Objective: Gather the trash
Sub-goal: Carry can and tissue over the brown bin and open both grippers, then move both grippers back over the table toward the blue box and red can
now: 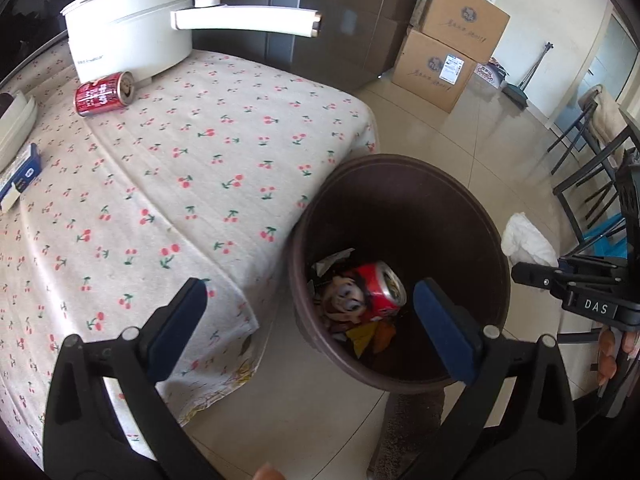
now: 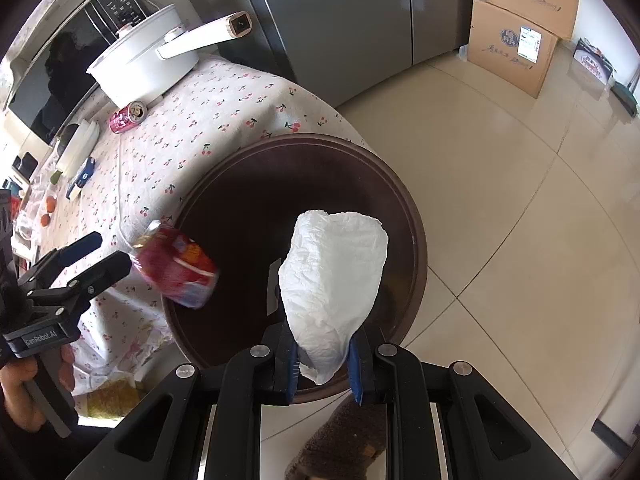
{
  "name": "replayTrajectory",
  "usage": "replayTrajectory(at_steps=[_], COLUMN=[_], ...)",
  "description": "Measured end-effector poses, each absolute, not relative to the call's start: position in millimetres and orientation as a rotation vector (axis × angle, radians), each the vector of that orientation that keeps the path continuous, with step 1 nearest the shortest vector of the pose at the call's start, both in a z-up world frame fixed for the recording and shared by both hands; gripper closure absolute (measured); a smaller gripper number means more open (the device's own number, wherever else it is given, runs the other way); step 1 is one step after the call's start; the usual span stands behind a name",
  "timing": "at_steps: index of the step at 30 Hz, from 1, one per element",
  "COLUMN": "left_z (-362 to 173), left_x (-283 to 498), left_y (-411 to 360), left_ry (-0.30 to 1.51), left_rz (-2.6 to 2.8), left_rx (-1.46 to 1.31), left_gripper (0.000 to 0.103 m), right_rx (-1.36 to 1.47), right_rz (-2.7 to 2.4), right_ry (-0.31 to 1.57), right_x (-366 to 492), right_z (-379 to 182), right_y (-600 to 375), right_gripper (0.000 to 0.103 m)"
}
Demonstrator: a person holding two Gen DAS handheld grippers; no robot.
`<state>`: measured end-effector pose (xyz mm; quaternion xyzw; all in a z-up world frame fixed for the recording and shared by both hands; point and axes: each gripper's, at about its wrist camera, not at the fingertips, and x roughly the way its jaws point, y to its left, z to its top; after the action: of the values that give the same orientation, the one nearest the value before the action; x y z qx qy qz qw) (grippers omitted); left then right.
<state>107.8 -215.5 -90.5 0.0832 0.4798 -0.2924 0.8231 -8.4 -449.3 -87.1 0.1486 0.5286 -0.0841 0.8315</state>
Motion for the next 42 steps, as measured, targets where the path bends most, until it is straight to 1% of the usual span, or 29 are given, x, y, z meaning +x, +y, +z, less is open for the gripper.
replayTrajectory(at_steps=[9,10,11,13,20,30,34,37,39,41,42], left_z=[-87.8,-87.2,-86.6,-85.5,-79.7,-84.1,-85.1,-85.9,-86.1,-86.1,-85.9], left_x=[109.4,109.1,109.1,109.5,114.2,126.2,128.4,130.6,132.6,134.5,134.9], left_y=[-182.3,-179.2,-176.0,-169.6,-139.1,-77.3,-55.7,-39.7,-28.9,-18.3,-13.2], left_ry=[1.046,1.046,1.046,1.045,1.054,1.108,1.121,1.129,1.138,1.143,1.144], left_rz=[-0.546,-0.539,-0.534,-0.522,-0.47,-0.325,-0.29,-0.261,-0.247,-0.233,-0.226], left_rx=[0.192,0.197,0.2,0.202,0.182,0.151,0.158,0.158,0.147,0.138,0.134], left_gripper=[0.0,0.0,0.0,0.0,0.0,0.0,0.0,0.0,0.0,0.0,0.0], right_rx=[0.296,0.295,0.298,0.317,0.313,0.208,0.136,0.087,0.072,0.055,0.049], right_rz=[-0.159,-0.157,-0.163,-0.177,-0.148,-0.095,-0.075,-0.064,-0.044,-0.033,-0.025], right_ry=[1.12,1.116,1.117,1.095,1.107,1.143,1.167,1.179,1.182,1.174,1.168], right_x=[-1.3,0.0,1.7,2.5,15.7,41.5,53.3,62.1,67.8,74.0,77.0], right_z=[-86.4,-85.9,-85.7,-82.6,-77.9,-77.9,-81.6,-82.5,-81.4,-78.8,-77.1], right_y=[-435.6,-433.9,-432.1,-429.4,-409.1,-358.8,-334.5,-315.6,-303.1,-290.0,-283.3], right_gripper=[0.081,0.072,0.047,0.019,0.019,0.016,0.012,0.012,0.009,0.004,0.004])
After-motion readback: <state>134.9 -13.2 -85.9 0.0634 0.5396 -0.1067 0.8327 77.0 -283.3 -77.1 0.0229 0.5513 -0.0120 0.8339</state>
